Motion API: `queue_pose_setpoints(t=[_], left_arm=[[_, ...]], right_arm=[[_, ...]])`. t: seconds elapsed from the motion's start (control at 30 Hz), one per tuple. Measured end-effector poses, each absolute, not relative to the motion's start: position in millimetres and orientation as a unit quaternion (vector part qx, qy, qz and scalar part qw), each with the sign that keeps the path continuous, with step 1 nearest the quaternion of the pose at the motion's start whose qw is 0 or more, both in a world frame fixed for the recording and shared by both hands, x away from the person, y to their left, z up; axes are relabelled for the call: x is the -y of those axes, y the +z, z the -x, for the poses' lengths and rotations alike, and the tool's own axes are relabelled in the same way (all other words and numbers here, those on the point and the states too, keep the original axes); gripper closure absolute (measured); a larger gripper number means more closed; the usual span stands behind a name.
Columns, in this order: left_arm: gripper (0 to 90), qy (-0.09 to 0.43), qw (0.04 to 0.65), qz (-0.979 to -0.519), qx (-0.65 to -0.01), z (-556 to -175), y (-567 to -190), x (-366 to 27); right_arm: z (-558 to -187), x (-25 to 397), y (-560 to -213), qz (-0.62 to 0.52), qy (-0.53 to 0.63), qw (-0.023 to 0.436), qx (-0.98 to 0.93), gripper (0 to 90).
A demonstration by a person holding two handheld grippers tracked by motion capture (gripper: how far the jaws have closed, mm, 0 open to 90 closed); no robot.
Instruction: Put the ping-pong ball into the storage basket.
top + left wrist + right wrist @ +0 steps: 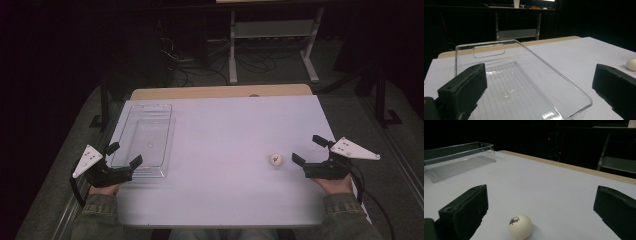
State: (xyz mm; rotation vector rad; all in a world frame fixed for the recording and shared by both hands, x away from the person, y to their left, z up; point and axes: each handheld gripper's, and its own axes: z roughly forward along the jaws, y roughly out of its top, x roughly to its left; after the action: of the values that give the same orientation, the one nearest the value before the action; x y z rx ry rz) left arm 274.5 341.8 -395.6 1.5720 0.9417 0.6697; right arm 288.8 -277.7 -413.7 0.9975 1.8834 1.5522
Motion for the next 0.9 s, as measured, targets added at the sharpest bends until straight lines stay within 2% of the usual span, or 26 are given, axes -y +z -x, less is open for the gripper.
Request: queue_pose_setpoints(t=[0.6, 0.9], left_arm=[[0.0, 0.271, 0.541, -0.697, -0.385, -281, -391, -329], [0.0, 0.272, 0.530, -0.717, -0.363, -285, -373, -319]], right_arm=[[-286, 281, -413, -0.367, 0.568, 0.255, -0.691, 0.0], [-285, 280, -413, -0.364, 0.568, 0.256, -0.692, 0.0]])
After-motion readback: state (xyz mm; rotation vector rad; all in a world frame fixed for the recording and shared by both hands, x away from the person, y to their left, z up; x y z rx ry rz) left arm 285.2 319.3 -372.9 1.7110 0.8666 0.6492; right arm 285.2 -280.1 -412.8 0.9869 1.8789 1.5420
